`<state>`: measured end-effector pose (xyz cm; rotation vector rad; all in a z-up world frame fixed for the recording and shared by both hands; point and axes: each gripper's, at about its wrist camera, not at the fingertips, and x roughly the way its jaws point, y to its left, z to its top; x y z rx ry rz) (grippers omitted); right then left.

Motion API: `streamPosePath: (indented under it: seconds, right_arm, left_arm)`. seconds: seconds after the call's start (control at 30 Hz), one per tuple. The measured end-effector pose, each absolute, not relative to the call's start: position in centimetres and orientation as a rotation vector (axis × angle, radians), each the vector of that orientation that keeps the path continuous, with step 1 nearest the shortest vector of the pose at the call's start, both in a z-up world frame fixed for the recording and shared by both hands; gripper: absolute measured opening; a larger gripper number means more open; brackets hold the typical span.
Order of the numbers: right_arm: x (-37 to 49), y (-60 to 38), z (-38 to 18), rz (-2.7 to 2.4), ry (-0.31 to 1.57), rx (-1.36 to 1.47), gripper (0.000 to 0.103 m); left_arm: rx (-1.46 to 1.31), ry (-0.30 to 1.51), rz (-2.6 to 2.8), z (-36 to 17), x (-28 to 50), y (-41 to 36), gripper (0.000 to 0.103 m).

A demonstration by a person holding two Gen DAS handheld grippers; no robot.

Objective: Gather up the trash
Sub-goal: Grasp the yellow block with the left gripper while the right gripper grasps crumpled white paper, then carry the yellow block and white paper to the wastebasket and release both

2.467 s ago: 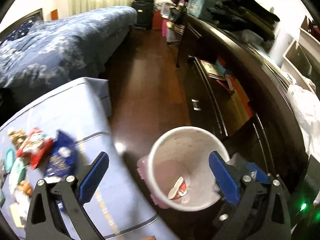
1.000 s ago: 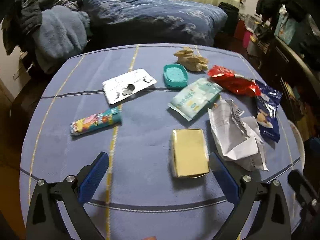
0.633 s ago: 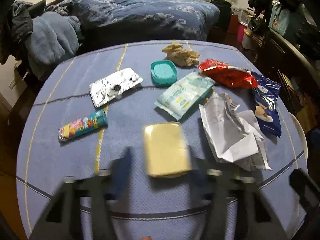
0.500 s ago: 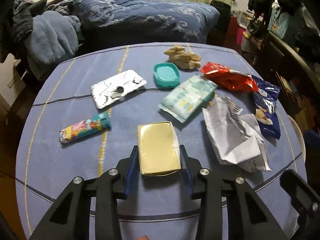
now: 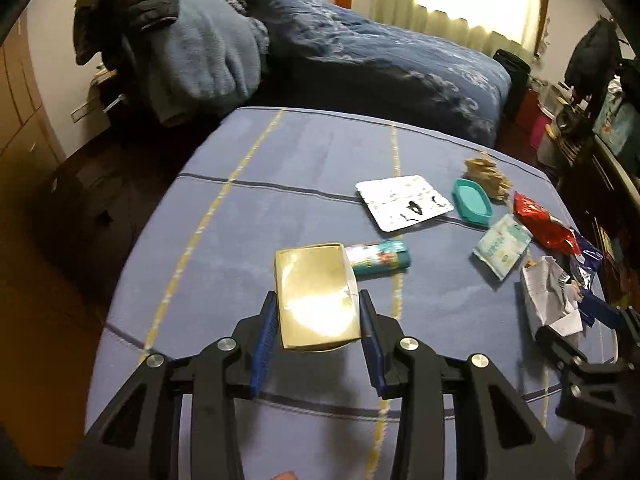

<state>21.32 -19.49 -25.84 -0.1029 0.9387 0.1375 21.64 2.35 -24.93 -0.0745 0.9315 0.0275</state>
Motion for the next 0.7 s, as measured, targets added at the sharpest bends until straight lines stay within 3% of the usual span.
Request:
streamPosePath:
  seconds: [0.1,0.2,0.7]
  right_arm:
    - [22.1,-19.9,-26.9,0.155,0.994,-0.045,0.066]
    - [21.7,-20.1,-26.3,0.161,0.960,-0.035,0.049]
    - [15.9,-24.3,-22.5,0.114,0.859,0.066,0.049]
  left_arm:
    - [-0.075,0.936,0.027,-24.9,21.5,2.5,0.040]
    - [-0.072,0.937,0.016,-24.7,21.4,2.2,0.040]
    - [-0.001,0.898,-0.111,-22.2,20.0,-4.4,0.040]
